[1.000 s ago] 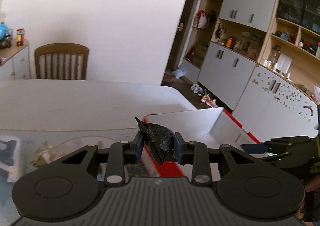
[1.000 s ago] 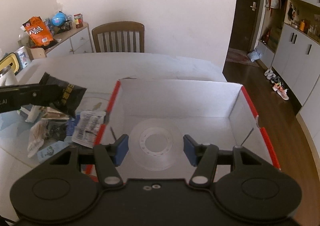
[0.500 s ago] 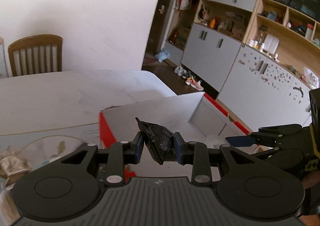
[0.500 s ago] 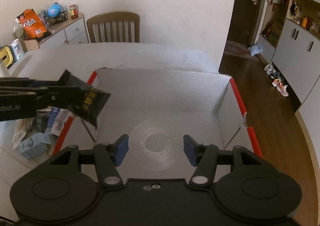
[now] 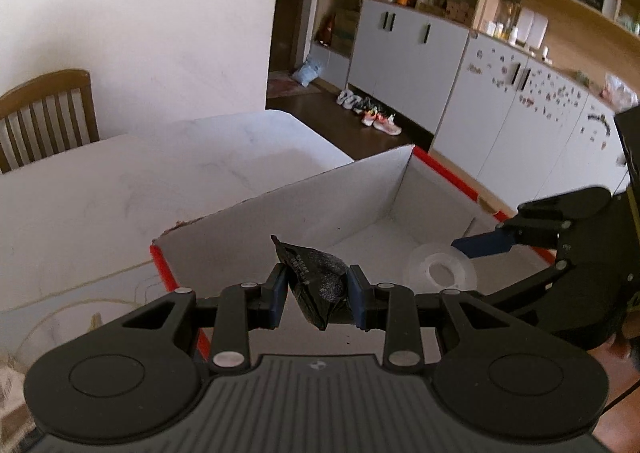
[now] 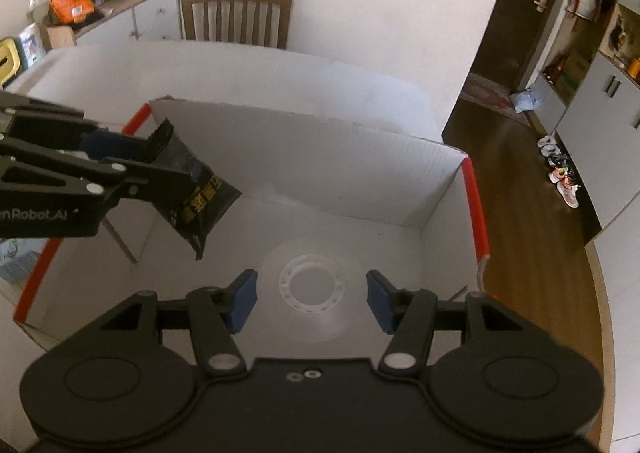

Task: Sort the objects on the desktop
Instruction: 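Carry the black snack bag with the left gripper over the shoebox, then lower the snack bag into the shoebox and open the left gripper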

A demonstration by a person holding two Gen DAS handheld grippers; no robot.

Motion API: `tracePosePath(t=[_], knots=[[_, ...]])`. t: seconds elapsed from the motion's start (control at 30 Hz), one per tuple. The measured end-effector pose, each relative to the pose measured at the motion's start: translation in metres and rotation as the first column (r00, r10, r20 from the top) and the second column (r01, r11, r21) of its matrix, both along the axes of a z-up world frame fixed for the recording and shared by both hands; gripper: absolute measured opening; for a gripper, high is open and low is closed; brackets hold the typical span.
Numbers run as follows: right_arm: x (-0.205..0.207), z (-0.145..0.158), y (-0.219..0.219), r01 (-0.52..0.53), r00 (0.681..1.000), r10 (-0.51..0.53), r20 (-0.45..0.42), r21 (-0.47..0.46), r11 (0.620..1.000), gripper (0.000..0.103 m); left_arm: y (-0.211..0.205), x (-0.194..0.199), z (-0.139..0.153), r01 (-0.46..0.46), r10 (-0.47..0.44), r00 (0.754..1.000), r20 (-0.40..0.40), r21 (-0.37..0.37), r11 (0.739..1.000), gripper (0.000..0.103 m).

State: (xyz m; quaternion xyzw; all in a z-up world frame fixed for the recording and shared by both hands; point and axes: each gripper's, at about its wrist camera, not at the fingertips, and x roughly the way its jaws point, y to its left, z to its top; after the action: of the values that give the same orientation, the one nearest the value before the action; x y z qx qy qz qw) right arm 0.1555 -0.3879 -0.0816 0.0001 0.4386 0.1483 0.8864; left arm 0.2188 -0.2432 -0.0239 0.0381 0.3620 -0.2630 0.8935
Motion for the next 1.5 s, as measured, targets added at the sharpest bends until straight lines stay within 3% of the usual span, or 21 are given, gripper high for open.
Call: tracePosePath(t=[0.23,0.47,0.83,1.27,1.5], knots=[[0.023,-0.017,0.001,-0.054,0.996,0.051,-0.071,-0.036,0.998,0.058,-0.019,0.01,-0.011,0.041,-0.039,0.998,-0.045,0.06,0.997,0.031],[0.042,-0.037,0.014,-0.141,0.977,0.122,-0.175,-0.101,0.985,0.058,-0.026,0.027,-0.028,0.055,-0.039,0.987,-0.159,0.096,0.994,0.031],[0.057,-0.049,0.028,-0.219,0.95,0.179,-0.254,-0.14,0.966,0.058,-0.035,0.041,-0.033,0.086,-0.057,0.975,-0.214,0.127,0.988,0.031],[0.064,-0.056,0.032,-0.263,0.935,0.213,-0.283,-0.153,0.952,0.059,-0.053,0.04,-0.039,0.152,-0.108,0.961,-0.253,0.162,0.975,0.031],[0.066,-0.054,0.029,-0.265,0.938,0.219,-0.269,-0.149,0.953,0.065,-0.053,0.039,-0.036,0.144,-0.105,0.963,-0.246,0.146,0.979,0.031]])
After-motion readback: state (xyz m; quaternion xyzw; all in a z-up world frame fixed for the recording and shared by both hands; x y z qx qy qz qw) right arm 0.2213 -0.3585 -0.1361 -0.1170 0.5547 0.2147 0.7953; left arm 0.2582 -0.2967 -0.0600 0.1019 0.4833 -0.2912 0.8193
